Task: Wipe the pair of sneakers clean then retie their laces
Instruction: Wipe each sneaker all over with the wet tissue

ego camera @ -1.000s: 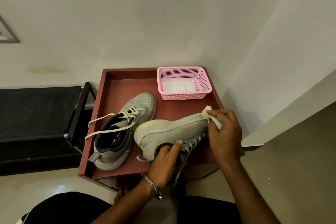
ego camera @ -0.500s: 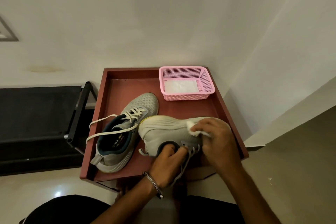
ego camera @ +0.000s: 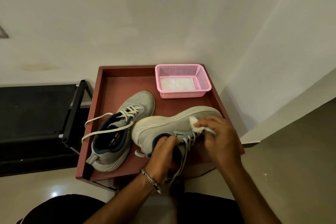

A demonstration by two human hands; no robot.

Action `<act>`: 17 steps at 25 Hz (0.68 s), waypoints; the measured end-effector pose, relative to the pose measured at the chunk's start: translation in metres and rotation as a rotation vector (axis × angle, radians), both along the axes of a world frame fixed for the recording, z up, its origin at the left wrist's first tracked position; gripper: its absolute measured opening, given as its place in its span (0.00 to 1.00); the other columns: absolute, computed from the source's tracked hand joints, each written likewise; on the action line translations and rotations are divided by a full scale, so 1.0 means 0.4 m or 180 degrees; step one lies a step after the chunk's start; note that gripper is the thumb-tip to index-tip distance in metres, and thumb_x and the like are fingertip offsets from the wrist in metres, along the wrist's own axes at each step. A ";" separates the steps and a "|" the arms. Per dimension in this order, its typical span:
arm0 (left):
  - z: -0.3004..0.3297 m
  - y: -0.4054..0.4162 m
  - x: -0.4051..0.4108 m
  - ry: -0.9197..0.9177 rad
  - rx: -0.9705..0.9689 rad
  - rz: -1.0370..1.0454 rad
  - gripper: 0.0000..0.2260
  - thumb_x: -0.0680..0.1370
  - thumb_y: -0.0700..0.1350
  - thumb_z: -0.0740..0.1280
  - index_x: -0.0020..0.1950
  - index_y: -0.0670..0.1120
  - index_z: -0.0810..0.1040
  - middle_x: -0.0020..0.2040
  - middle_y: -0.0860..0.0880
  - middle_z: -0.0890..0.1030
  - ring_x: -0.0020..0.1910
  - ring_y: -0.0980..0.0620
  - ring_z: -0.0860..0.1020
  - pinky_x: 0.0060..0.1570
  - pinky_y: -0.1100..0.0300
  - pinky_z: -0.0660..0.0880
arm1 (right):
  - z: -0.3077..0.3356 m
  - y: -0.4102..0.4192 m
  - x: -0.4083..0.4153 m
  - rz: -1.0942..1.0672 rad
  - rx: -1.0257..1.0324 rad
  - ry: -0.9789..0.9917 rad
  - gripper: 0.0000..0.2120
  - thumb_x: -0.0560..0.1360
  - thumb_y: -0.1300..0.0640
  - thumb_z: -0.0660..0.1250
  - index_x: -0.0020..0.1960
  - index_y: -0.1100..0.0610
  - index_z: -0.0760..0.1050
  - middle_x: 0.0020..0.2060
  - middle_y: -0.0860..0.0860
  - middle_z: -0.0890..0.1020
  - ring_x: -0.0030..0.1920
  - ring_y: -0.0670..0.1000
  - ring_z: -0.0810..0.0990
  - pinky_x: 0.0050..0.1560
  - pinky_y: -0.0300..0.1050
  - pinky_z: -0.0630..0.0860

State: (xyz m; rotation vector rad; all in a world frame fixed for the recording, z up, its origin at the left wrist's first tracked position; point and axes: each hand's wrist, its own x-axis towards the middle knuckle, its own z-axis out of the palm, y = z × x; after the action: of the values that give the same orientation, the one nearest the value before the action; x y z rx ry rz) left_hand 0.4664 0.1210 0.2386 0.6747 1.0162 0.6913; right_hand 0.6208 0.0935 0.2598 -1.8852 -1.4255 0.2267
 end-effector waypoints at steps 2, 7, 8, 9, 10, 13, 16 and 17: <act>0.010 0.001 0.006 -0.0089 -0.0064 0.0052 0.20 0.70 0.51 0.65 0.55 0.38 0.80 0.52 0.38 0.84 0.54 0.39 0.81 0.56 0.40 0.76 | 0.009 -0.008 -0.022 -0.0116 -0.0048 0.0052 0.17 0.71 0.72 0.69 0.46 0.51 0.85 0.51 0.46 0.82 0.56 0.48 0.79 0.54 0.33 0.74; 0.030 -0.003 0.019 -0.0637 -0.0369 0.0085 0.16 0.80 0.44 0.55 0.57 0.37 0.78 0.52 0.42 0.82 0.55 0.46 0.78 0.58 0.51 0.73 | -0.004 -0.007 -0.053 0.0418 0.0436 -0.0214 0.15 0.71 0.71 0.68 0.46 0.53 0.85 0.46 0.42 0.81 0.51 0.44 0.77 0.53 0.35 0.77; 0.027 -0.001 0.018 -0.0576 -0.0354 0.0108 0.18 0.80 0.45 0.55 0.59 0.38 0.79 0.55 0.42 0.83 0.58 0.44 0.79 0.62 0.48 0.72 | -0.009 0.003 -0.028 0.0147 0.0390 -0.0198 0.17 0.69 0.73 0.69 0.45 0.53 0.85 0.46 0.44 0.82 0.50 0.46 0.78 0.51 0.42 0.80; 0.022 -0.001 0.015 -0.0516 -0.0272 0.0105 0.18 0.80 0.45 0.55 0.59 0.40 0.80 0.56 0.42 0.84 0.59 0.44 0.79 0.63 0.45 0.72 | -0.007 0.007 -0.016 -0.0049 0.0305 -0.0153 0.17 0.69 0.74 0.69 0.45 0.53 0.85 0.46 0.46 0.83 0.49 0.47 0.79 0.50 0.46 0.81; 0.020 0.000 0.013 -0.0524 -0.0230 0.0130 0.17 0.80 0.46 0.56 0.57 0.40 0.81 0.54 0.42 0.84 0.57 0.43 0.80 0.62 0.45 0.73 | -0.004 0.005 -0.024 -0.0062 0.0248 -0.0100 0.17 0.69 0.73 0.69 0.45 0.53 0.85 0.46 0.46 0.83 0.50 0.47 0.79 0.50 0.46 0.81; 0.009 0.004 0.014 -0.0590 -0.0236 0.0259 0.15 0.73 0.51 0.64 0.49 0.41 0.80 0.48 0.40 0.80 0.53 0.42 0.77 0.54 0.47 0.72 | 0.011 -0.017 -0.095 0.0693 0.0458 -0.0140 0.10 0.72 0.62 0.65 0.46 0.54 0.85 0.45 0.44 0.83 0.49 0.43 0.78 0.50 0.34 0.77; 0.010 -0.001 0.013 -0.0419 -0.0188 0.0170 0.22 0.73 0.53 0.61 0.57 0.41 0.81 0.55 0.43 0.84 0.58 0.44 0.79 0.59 0.46 0.74 | -0.014 0.014 -0.043 0.0406 0.0456 -0.0170 0.12 0.71 0.68 0.68 0.44 0.53 0.85 0.45 0.45 0.84 0.48 0.45 0.79 0.48 0.41 0.80; 0.010 -0.002 0.013 -0.0369 -0.0173 0.0105 0.23 0.72 0.54 0.60 0.59 0.43 0.81 0.57 0.44 0.84 0.60 0.44 0.79 0.61 0.44 0.74 | -0.017 0.021 -0.023 0.0091 0.0315 -0.0137 0.14 0.70 0.71 0.70 0.44 0.53 0.85 0.45 0.46 0.84 0.48 0.47 0.80 0.47 0.46 0.81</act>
State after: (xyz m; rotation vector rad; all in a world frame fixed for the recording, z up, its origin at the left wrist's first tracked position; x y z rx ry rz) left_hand 0.4717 0.1200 0.2427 0.5652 0.9377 0.7209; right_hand 0.6117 0.1021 0.2531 -1.8002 -1.4664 0.1278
